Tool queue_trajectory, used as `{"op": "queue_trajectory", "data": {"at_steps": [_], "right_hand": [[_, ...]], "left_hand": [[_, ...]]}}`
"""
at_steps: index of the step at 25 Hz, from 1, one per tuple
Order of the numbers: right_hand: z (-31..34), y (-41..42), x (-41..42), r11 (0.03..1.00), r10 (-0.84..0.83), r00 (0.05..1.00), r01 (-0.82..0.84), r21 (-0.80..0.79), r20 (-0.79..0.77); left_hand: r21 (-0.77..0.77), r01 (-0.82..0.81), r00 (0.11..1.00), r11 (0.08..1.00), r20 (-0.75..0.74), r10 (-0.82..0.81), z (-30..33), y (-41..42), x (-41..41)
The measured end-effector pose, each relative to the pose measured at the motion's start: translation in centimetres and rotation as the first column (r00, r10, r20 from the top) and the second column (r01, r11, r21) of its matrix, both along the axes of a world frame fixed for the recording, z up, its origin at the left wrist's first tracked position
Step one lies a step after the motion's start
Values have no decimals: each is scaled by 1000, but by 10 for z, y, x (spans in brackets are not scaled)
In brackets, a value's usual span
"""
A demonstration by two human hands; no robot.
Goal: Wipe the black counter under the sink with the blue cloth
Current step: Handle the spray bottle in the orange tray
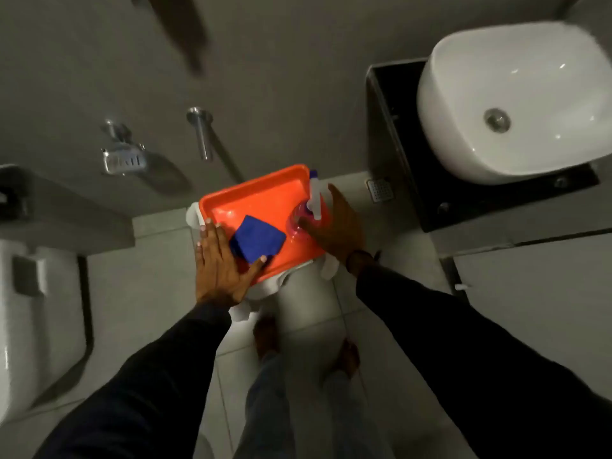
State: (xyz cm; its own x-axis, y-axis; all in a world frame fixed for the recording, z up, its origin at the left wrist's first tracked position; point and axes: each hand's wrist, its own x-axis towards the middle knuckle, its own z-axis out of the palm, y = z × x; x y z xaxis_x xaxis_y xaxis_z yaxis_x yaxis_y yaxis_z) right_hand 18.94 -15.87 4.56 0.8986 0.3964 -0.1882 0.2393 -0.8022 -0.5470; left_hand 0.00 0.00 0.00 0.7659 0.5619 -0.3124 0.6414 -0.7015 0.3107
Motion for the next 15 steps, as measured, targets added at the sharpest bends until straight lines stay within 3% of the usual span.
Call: {"op": "queue_trajectory", "data": {"at_steps": [2,7,11,15], "right_hand": [[-17,22,7,954,-114,974,163,253,-197],[-33,64,15,839,-141,975,208,502,-169],[-7,90,34,835,-107,945,254,488,-310],[6,84,26,893,18,828,239,382,-561]], "left_hand": [[-49,-106,994,993,-25,105,-19,-5,-7],[8,-91,994,996,-60,91,-48,-17,-20],[-32,-101,993,994,-65,99,-46,-17,-20],[-81,-114,992,990,-55,110,-43,-16,-21]]}}
